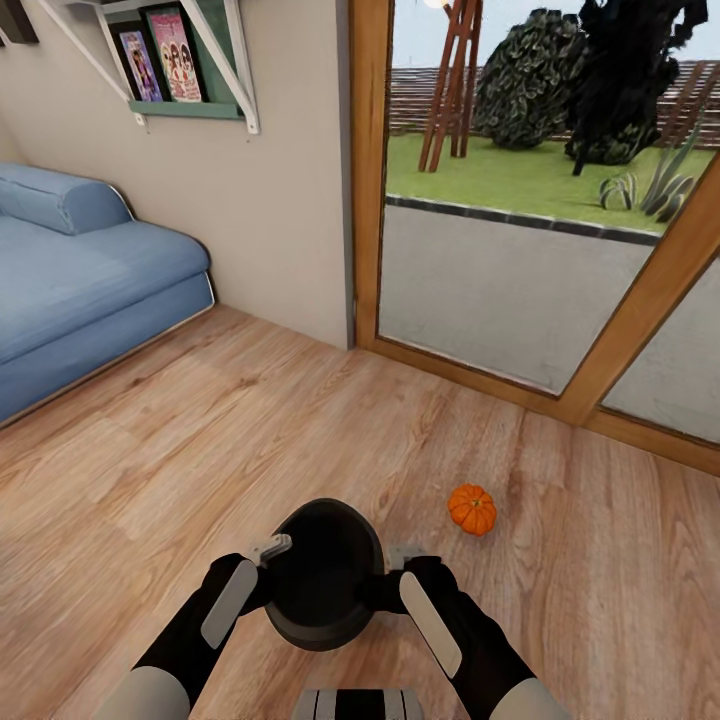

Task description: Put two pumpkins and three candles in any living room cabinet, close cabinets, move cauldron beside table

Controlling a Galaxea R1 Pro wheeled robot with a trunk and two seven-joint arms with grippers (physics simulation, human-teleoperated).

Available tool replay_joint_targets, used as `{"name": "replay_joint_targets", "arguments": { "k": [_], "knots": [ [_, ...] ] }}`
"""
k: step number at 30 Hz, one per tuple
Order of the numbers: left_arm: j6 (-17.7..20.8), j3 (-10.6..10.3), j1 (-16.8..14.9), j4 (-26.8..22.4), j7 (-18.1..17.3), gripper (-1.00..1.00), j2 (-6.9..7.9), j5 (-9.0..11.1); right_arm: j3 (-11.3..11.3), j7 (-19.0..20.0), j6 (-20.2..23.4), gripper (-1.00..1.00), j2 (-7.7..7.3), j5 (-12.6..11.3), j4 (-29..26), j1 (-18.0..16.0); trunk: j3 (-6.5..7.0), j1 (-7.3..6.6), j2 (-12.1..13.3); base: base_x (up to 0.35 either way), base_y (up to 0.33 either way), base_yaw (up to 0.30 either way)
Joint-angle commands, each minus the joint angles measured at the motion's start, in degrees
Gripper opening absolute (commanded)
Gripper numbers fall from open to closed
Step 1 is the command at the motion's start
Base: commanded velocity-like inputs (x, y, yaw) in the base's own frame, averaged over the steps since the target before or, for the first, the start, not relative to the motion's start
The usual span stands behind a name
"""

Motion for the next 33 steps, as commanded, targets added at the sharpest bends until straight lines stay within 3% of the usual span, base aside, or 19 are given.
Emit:
{"name": "replay_joint_targets", "arguments": {
  "k": [1, 19, 25, 33],
  "knots": [
    [0.1, -0.1, 0.0, -0.1, 0.6, 1.0, 0.03, 0.6, 0.1, -0.6, 0.1, 1.0, -0.03, -0.6, 0.0, 0.0, -0.05, -0.01, 0.0, 0.0, 0.0, 0.0],
    [0.1, -0.1, 0.0, -0.1, 0.6, 1.0, 0.06, 0.7, 0.1, -0.6, 0.0, 1.0, 0.13, -0.6, -0.5, 0.0, -0.1, -0.01, 0.0, 0.0, 0.0, 0.011],
    [0.1, -0.1, 0.0, -0.1, 0.6, 1.0, 0.09, 0.7, 0.1, -0.6, -4.6, 1.0, 0.12, -0.3, -0.5, 0.0, -0.12, -0.01, 0.0, 0.0, 0.0, 0.011],
    [0.1, -0.1, 0.0, -0.1, 0.6, 1.0, 0.1, 0.6, 0.1, -0.5, -5.9, 1.0, 0.2, -0.4, -0.2, -0.2, -0.12, -0.01, 0.0, 0.0, 0.0, 0.0]
  ]
}}
